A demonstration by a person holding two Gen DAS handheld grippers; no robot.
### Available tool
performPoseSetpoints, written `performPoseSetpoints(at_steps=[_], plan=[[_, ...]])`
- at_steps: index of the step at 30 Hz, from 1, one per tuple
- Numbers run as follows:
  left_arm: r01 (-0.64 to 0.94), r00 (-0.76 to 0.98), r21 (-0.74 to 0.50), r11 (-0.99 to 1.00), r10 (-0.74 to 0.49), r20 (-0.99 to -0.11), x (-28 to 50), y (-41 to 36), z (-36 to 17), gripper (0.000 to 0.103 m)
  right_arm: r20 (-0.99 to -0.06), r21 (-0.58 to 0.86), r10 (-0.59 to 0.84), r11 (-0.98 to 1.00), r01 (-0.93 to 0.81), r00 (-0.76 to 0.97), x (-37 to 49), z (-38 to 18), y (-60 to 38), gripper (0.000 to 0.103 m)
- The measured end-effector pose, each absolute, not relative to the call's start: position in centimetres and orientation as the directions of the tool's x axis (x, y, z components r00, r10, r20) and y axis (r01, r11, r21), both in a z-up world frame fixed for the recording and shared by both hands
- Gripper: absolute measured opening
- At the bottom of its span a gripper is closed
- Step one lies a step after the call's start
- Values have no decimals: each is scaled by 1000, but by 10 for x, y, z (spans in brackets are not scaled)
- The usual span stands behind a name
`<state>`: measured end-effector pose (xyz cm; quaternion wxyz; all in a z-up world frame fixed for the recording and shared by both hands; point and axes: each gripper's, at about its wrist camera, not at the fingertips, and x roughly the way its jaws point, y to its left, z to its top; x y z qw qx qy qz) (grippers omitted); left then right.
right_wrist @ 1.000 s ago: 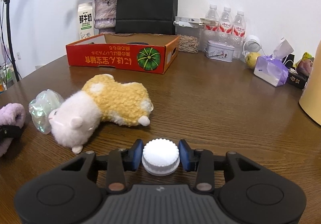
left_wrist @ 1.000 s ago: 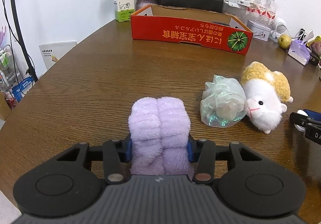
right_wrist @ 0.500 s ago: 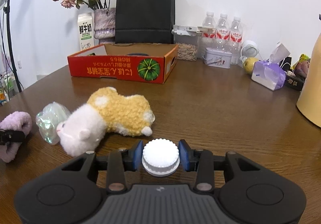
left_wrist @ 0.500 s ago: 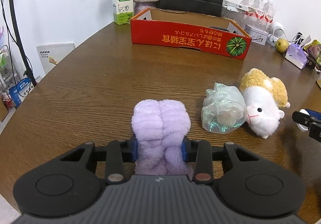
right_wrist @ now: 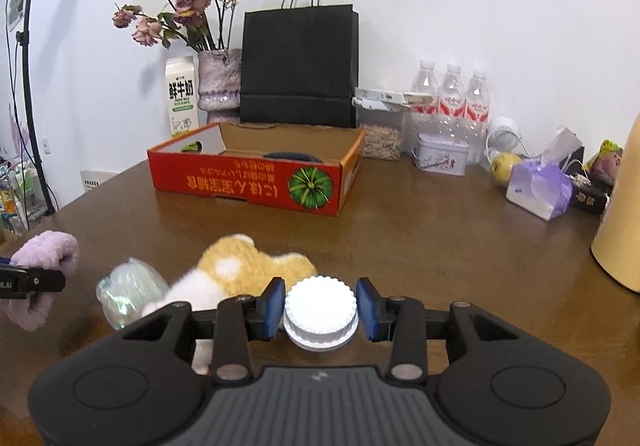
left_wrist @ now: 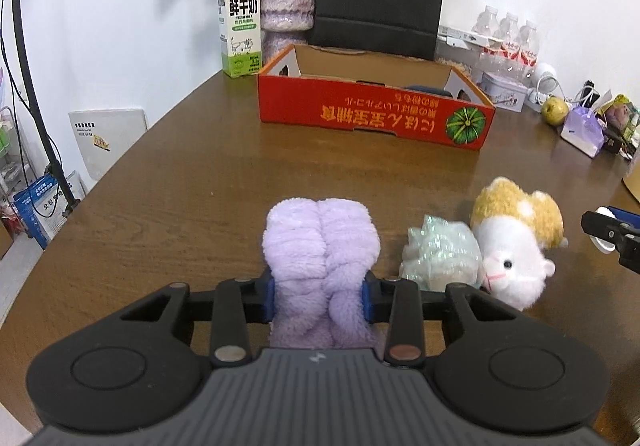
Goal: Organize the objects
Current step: 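Carry the lavender cloth into the box while the right carries the white lid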
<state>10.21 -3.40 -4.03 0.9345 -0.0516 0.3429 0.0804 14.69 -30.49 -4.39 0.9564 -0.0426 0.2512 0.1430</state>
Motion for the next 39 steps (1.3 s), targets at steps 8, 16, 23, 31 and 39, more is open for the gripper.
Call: performPoseSetpoints(at_steps=[8, 16, 23, 31, 39], plan=[[-179, 767, -41, 983, 113, -631, 116, -26, -23, 38, -479, -14, 278, 946, -324, 833, 161, -29, -282, 37], [-167, 775, -36, 985, 109, -623, 137, -20, -9, 38, -474, -13, 303, 936, -351, 827, 180, -19, -257, 37], [-159, 775, -27, 987, 108, -623, 158, -12, 0, 38, -471, -16, 321, 928, -371, 822, 199, -10, -237, 37], [-158, 774, -24, 987, 109, -623, 186, 0, 11, 38, -477, -20, 333, 921, -388, 813, 225, -3, -215, 37], [-151, 770, -26, 988, 101, -630, 217, 9, 15, 38, -484, -18, 341, 917, -398, 806, 254, 1, -195, 37]])
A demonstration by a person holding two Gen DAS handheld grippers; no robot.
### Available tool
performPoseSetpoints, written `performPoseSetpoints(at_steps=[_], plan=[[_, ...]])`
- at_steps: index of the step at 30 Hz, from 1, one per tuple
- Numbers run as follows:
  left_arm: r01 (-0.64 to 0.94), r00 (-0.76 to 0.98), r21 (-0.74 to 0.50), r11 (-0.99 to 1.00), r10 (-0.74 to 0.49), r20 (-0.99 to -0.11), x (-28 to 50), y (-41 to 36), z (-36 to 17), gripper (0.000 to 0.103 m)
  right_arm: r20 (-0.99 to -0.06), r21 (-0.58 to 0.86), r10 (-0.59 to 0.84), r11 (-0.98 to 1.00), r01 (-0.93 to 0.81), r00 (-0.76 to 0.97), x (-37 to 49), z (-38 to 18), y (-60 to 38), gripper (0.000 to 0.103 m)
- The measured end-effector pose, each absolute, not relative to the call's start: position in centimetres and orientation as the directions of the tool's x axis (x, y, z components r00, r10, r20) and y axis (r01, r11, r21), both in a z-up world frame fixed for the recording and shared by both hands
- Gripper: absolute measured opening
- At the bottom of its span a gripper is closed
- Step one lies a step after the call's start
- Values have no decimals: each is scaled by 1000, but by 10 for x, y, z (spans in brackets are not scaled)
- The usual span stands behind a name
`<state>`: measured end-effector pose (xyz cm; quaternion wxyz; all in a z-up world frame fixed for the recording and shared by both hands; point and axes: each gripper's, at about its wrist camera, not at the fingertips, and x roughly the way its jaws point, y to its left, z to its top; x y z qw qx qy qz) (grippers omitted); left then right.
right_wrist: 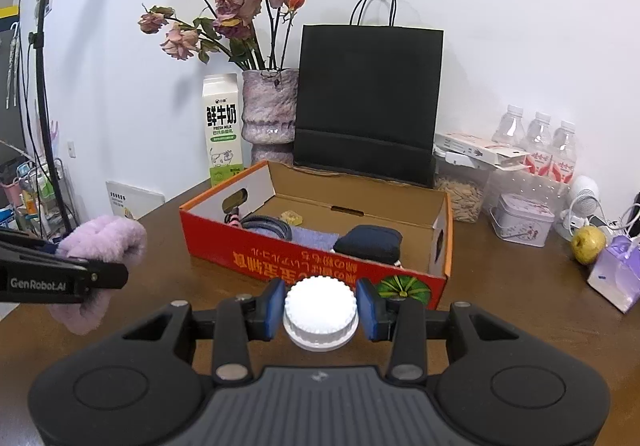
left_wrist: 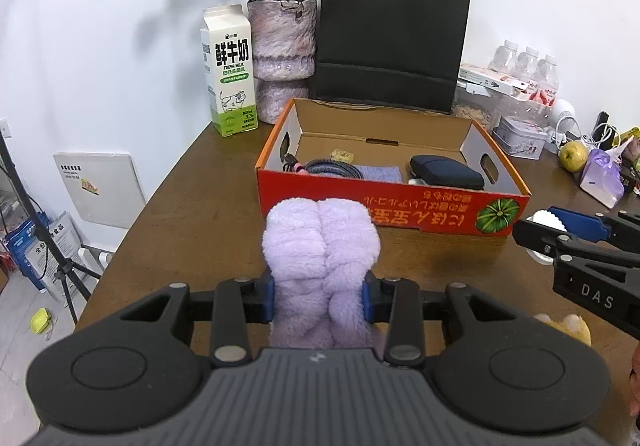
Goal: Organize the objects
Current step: 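Carry the lavender cloth into the box while the right carries the white lid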
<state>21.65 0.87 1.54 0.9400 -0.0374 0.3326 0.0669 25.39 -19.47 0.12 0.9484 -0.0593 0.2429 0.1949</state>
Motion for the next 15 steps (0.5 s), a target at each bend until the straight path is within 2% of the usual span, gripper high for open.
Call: performPoseSetpoints(at_steps=[15], plan=[[-132, 783, -38, 991, 80, -617, 267, 13, 24, 38, -493, -10, 341, 918, -397, 801, 309, 4, -186, 37]])
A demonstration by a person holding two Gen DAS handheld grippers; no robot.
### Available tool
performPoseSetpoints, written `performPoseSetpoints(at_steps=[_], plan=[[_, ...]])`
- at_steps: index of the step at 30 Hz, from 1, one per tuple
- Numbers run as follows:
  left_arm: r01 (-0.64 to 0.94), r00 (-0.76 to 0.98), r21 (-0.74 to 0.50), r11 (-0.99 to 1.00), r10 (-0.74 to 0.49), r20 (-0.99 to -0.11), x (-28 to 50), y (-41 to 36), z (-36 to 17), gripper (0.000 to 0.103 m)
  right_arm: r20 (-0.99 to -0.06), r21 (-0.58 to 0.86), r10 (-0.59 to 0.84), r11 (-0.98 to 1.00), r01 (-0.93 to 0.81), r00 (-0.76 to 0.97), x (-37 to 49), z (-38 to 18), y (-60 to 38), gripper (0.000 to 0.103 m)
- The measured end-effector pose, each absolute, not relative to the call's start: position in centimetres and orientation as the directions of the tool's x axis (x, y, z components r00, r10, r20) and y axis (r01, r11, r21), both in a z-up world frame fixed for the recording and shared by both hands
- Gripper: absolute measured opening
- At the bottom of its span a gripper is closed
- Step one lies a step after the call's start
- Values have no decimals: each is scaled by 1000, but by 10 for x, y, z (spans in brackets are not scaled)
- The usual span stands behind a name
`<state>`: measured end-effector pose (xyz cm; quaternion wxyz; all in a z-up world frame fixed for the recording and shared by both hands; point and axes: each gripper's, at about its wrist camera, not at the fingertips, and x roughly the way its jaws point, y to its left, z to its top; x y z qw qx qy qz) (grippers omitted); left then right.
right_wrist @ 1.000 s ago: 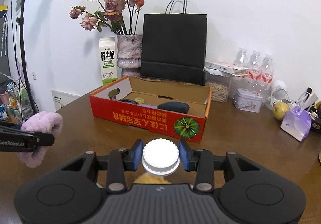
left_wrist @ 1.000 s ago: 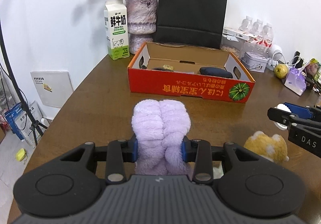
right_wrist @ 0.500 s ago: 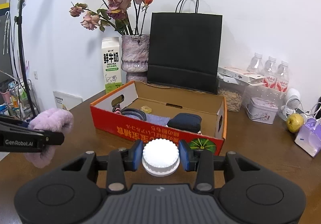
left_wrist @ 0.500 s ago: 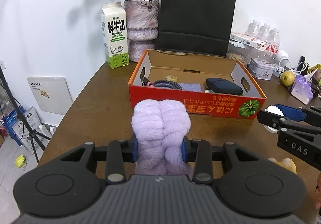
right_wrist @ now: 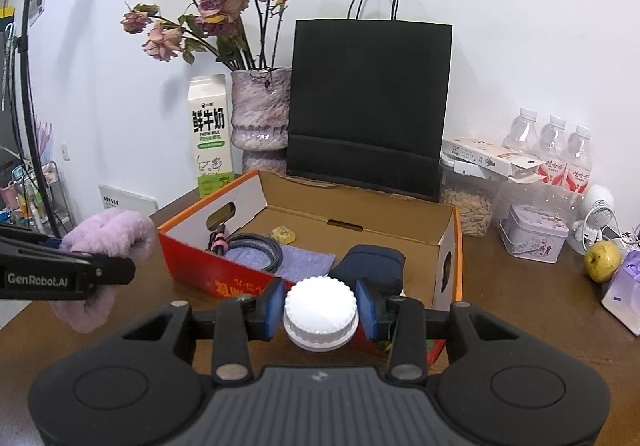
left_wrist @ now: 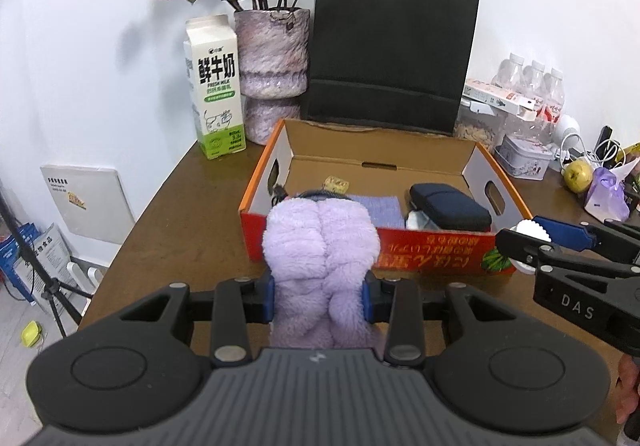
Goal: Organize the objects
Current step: 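Carry the lavender cloth into the box while the right carries the white lid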
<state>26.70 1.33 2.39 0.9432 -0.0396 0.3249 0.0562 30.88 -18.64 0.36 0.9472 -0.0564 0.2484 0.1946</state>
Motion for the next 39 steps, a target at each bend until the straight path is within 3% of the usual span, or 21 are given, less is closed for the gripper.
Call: performPoseSetpoints(at_steps=[16, 39], plan=[[-110, 785, -66, 992, 47, -617, 326, 19, 25, 38, -533, 41, 351, 920, -390, 770, 377, 4, -178, 37], [-192, 804, -195, 962, 41, -593, 414, 43, 16, 38, -585, 24, 317, 927, -375, 746, 460, -4, -148, 37]])
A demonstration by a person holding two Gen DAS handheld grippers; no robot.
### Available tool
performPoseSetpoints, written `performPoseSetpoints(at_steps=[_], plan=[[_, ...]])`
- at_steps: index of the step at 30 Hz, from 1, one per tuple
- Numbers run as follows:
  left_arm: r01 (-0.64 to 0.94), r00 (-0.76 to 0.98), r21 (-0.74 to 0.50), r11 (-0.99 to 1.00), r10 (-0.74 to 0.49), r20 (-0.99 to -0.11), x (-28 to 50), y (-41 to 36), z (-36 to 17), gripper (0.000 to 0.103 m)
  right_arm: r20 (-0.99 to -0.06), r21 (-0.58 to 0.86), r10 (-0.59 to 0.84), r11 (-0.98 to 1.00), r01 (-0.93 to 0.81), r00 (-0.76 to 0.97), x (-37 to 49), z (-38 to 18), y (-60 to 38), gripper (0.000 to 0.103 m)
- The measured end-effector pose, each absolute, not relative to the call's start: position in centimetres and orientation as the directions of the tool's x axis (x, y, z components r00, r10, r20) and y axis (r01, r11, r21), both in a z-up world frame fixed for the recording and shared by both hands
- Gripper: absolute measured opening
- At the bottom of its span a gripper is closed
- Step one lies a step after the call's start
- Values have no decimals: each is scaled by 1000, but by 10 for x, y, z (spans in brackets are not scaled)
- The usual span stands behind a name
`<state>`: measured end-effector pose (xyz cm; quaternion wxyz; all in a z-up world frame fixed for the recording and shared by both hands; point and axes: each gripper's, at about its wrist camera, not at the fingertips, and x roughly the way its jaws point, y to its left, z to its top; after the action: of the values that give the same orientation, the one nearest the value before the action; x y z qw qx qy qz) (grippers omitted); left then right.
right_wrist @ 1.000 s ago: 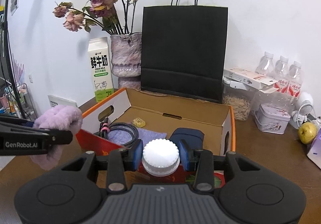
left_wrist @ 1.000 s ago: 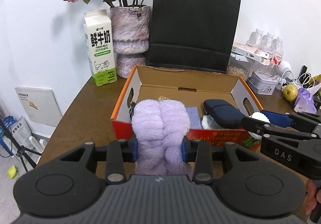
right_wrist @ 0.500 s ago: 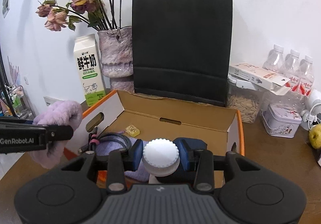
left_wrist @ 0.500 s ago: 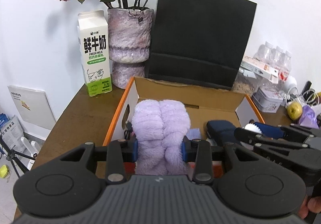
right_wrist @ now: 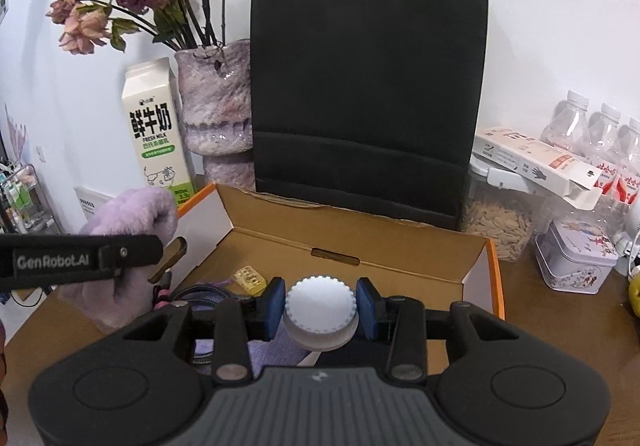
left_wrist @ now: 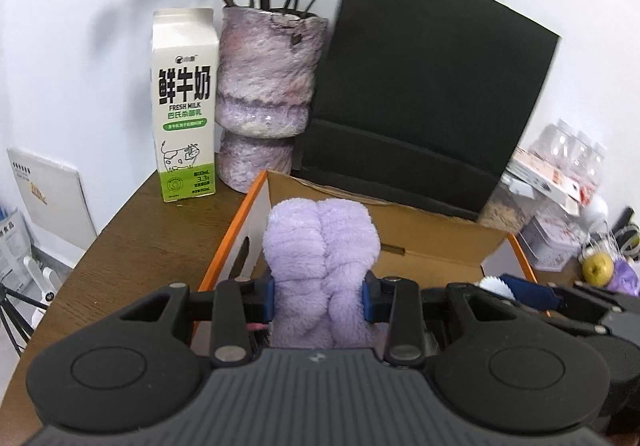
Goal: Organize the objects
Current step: 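Carry the lavender cloth into the box while the right carries the white lid, then open the left gripper to drop the cloth while the right releases the lid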
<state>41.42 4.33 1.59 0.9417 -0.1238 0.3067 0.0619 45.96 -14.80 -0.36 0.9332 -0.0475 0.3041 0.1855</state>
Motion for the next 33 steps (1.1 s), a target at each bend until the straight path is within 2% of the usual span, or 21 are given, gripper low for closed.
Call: performPoseSetpoints(at_steps=[6, 16, 22, 23, 24, 25, 26, 27, 28, 29, 31, 33], plan=[[-229, 818, -208, 951, 72, -571, 429, 50, 6, 38, -608, 18, 296, 933, -360, 737, 478, -14, -147, 37], [-214, 795, -194, 958, 55, -604, 446, 53, -14, 38, -617, 9, 283, 936, -352, 734, 489, -25, -142, 38], [-215, 793, -173, 961, 68, -606, 447, 51, -17, 44, -629, 12, 285, 934, -358, 723, 491, -32, -141, 38], [-215, 794, -171, 962, 70, -604, 447, 51, -17, 49, -632, 10, 282, 934, -357, 722, 491, -33, -142, 38], [-213, 797, -171, 962, 70, -600, 447, 52, -17, 54, -633, 6, 278, 935, -354, 723, 491, -34, -142, 41], [-211, 799, -170, 963, 70, -597, 447, 52, -16, 57, -635, 3, 274, 936, -352, 723, 491, -34, -142, 51], [-208, 803, -169, 964, 69, -593, 446, 51, -15, 68, -634, 0, 269, 938, -348, 725, 491, -35, -142, 57], [-205, 808, -168, 964, 70, -585, 445, 51, -14, 79, -632, -4, 263, 940, -342, 729, 490, -35, -143, 69], [-203, 814, -164, 965, 73, -576, 443, 51, -13, 82, -631, -8, 259, 940, -340, 731, 490, -35, -144, 76], [-202, 819, -152, 968, 82, -568, 442, 49, -11, 85, -630, -10, 258, 940, -340, 732, 489, -34, -144, 78], [-205, 820, -136, 969, 95, -565, 441, 48, -9, 100, -632, -18, 249, 942, -334, 734, 488, -34, -146, 91], [-204, 825, -138, 969, 94, -558, 439, 47, -8, 103, -631, -24, 240, 944, -328, 737, 487, -34, -147, 100]])
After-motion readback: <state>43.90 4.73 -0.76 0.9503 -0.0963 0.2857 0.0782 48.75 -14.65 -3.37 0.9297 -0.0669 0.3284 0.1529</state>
